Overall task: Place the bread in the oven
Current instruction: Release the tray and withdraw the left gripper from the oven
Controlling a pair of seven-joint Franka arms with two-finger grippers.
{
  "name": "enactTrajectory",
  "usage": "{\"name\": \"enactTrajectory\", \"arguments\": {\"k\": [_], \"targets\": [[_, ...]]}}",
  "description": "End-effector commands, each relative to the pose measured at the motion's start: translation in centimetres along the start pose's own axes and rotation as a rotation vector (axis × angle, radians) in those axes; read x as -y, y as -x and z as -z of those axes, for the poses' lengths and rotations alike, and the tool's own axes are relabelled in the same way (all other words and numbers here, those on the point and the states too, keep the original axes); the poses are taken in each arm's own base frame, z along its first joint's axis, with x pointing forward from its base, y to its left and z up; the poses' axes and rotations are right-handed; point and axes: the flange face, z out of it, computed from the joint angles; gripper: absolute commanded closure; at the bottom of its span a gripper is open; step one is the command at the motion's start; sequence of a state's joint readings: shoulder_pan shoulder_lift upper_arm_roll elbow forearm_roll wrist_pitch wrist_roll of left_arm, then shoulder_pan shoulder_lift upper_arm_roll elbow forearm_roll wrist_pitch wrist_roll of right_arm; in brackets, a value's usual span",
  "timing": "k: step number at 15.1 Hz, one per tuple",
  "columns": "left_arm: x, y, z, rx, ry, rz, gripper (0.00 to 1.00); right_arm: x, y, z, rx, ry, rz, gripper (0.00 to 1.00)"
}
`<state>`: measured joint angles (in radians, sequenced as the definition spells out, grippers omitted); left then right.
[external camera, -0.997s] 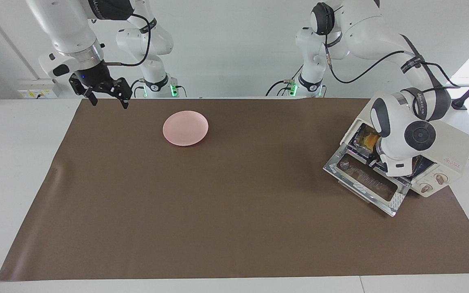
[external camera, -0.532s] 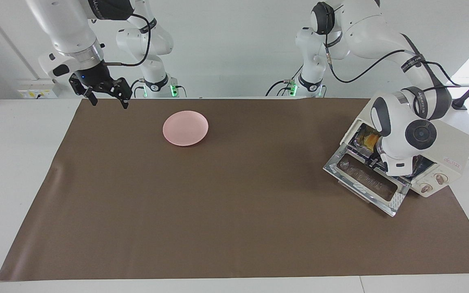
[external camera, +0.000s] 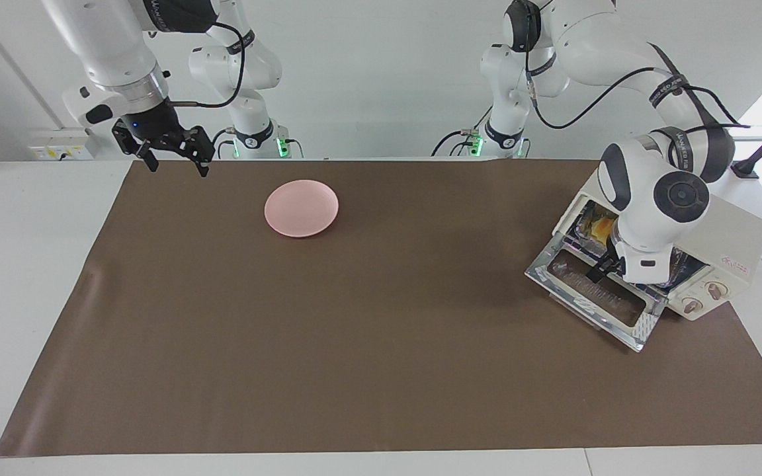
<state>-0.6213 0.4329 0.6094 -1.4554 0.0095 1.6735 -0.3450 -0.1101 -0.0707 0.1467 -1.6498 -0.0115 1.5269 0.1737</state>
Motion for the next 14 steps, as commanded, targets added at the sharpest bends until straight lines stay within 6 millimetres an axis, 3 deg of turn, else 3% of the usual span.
{"name": "enactTrajectory", "arguments": {"k": [1, 3, 5, 11, 12, 14], "targets": [[2.3, 2.0, 4.8, -0.011, 0.118, -0.088, 0.0, -0.3, 0.4, 0.2, 0.007, 0.003, -0.018, 0.0], [4.8, 3.5, 7.5, -0.002, 0.174, -0.135, 0.0, -0.2, 0.4, 0.2, 0.007, 0.003, -0.017, 0.0], [7.0, 5.3, 8.9, 0.049, 0.196, -0.221, 0.0, -0.3, 0.4, 0.2, 0.007, 0.003, -0.018, 0.0], [12.4, 8.1, 10.9, 0.143, 0.245, -0.333, 0.0, -0.2, 0.4, 0.2, 0.007, 0.003, -0.017, 0.0], [11.4, 8.5, 11.2, 0.139, 0.251, -0.359, 0.0, -0.2, 0.4, 0.2, 0.007, 0.003, -0.017, 0.0], [11.6, 8.7, 11.1, 0.152, 0.268, -0.377, 0.0, -0.3, 0.4, 0.2, 0.007, 0.003, -0.018, 0.0]]}}
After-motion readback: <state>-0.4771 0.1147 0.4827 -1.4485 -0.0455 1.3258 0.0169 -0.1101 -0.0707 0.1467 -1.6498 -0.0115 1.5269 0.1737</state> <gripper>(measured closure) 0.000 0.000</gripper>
